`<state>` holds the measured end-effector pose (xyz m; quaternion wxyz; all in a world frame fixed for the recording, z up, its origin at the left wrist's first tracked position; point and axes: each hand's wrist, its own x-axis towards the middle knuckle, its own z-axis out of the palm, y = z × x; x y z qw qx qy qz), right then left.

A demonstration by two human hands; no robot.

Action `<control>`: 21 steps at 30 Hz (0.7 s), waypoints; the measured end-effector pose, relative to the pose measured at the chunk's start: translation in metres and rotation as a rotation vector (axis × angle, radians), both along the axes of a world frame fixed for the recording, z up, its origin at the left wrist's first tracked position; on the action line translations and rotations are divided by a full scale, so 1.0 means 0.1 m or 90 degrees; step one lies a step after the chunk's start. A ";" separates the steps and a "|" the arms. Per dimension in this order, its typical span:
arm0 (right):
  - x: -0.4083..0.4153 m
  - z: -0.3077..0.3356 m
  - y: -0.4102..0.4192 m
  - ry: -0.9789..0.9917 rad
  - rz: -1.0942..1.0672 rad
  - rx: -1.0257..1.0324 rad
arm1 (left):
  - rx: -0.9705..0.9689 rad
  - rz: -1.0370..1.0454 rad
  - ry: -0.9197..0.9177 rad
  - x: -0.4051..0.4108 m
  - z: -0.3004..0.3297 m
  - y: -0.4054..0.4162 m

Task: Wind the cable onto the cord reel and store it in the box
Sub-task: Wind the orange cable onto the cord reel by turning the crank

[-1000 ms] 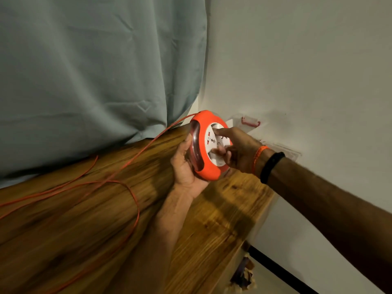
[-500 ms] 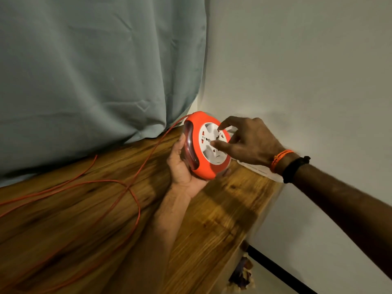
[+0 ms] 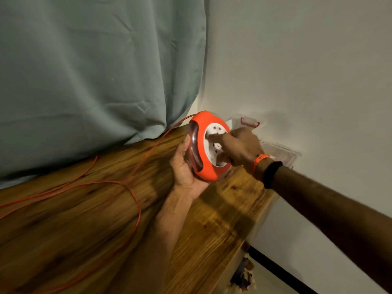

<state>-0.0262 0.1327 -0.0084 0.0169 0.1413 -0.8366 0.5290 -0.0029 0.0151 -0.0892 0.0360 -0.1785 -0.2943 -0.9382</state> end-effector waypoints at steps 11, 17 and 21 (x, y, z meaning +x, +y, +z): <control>0.01 0.07 0.11 -0.235 0.057 -0.085 | -0.013 0.028 -0.017 0.03 0.02 -0.03; 0.00 0.02 0.25 0.314 0.022 0.276 | -0.023 0.036 -0.039 0.00 -0.03 -0.07; -0.01 0.03 0.28 0.479 0.094 0.363 | -0.019 0.014 -0.032 -0.01 -0.03 -0.07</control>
